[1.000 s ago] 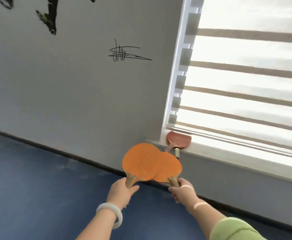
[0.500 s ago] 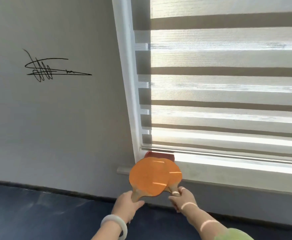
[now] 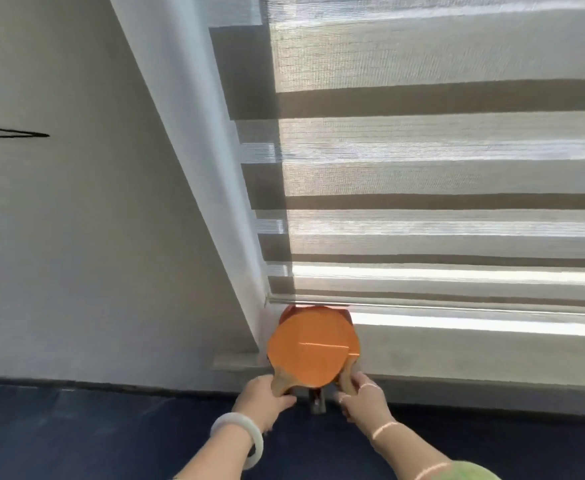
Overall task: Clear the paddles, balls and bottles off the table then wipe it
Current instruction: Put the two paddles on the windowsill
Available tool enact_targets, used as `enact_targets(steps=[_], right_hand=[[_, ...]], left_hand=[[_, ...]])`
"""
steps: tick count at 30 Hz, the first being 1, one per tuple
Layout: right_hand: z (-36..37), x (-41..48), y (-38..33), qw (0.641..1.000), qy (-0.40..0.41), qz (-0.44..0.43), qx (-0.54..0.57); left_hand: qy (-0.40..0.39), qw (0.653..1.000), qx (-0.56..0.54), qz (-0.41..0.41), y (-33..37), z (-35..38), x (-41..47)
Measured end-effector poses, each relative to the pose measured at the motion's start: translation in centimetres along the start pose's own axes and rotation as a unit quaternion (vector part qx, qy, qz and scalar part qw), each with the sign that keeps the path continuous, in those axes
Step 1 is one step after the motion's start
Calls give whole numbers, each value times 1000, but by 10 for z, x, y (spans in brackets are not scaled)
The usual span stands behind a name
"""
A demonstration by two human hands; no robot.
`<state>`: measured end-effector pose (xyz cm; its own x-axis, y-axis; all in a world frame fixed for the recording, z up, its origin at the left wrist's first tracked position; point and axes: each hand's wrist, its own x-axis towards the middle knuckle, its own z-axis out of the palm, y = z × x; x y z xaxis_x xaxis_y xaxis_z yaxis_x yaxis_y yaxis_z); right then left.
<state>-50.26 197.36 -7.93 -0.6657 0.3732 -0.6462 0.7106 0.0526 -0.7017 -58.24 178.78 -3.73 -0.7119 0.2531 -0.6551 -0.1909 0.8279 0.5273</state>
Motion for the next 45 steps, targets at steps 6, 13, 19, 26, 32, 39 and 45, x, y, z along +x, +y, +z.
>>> enact_targets(steps=[6, 13, 19, 26, 32, 39, 45], right_hand=[[9, 20, -11, 1000, 10, -26, -12], [9, 26, -8, 1000, 11, 6, 3], [8, 25, -6, 1000, 26, 2, -14], [13, 28, -9, 998, 35, 18, -40], [14, 28, -11, 997, 39, 22, -63], [18, 21, -14, 997, 27, 12, -73], [26, 16, -17, 993, -3, 0, -122]], left_hand=[[28, 999, -1, 35, 8, -6, 31], [32, 999, 10, 32, 6, 0, 44], [35, 999, 17, 22, -5, 2, 40], [77, 997, 3, 6, -5, 7, 40], [90, 996, -6, 10, -4, 13, 39], [102, 995, -15, 11, 1, 16, 37], [113, 993, -26, 13, 6, 17, 32]])
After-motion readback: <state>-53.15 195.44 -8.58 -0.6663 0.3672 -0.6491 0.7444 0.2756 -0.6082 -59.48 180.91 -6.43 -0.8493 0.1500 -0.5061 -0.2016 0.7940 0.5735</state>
